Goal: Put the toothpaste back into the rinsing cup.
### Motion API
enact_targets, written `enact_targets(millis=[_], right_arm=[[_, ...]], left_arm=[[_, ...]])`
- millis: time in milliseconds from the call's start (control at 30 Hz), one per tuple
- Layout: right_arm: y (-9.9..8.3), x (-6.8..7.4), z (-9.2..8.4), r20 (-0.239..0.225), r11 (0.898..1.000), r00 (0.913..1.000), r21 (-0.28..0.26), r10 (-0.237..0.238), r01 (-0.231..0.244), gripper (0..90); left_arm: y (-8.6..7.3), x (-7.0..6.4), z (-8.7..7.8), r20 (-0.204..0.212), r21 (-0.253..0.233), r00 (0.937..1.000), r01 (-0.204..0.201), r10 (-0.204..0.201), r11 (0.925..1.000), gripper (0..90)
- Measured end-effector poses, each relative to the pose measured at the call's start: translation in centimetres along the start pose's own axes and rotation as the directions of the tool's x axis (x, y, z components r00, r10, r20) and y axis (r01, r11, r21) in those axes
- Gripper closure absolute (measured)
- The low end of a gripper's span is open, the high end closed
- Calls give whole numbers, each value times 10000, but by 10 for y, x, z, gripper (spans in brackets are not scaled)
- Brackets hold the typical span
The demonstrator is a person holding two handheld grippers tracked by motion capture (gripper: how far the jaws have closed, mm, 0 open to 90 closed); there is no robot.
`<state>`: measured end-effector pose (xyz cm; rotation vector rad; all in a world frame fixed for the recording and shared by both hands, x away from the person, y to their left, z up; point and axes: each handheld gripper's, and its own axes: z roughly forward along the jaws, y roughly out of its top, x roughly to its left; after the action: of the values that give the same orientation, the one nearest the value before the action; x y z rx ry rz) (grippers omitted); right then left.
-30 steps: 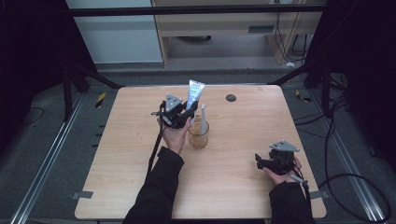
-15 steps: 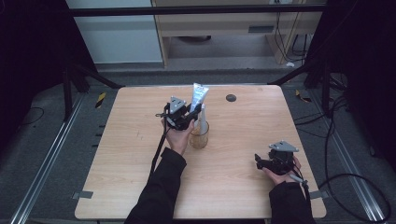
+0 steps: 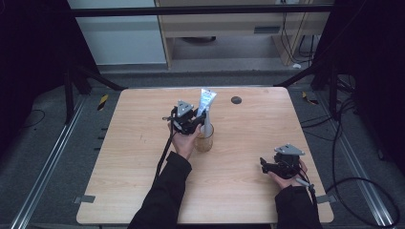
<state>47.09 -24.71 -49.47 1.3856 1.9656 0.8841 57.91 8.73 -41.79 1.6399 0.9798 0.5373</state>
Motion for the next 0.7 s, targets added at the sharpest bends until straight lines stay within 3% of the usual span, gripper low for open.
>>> enact_targets(millis=[500, 700], right_arm=[[0, 0, 0, 8, 10000, 10000, 8, 2, -2, 146], [0, 0, 0, 19, 10000, 10000, 9, -36, 36, 145]], left_arm=[[-5, 0, 6, 122, 574, 9999, -10, 3, 9984, 634], [-4, 0, 3, 166, 772, 9997, -195, 182, 9968, 607]])
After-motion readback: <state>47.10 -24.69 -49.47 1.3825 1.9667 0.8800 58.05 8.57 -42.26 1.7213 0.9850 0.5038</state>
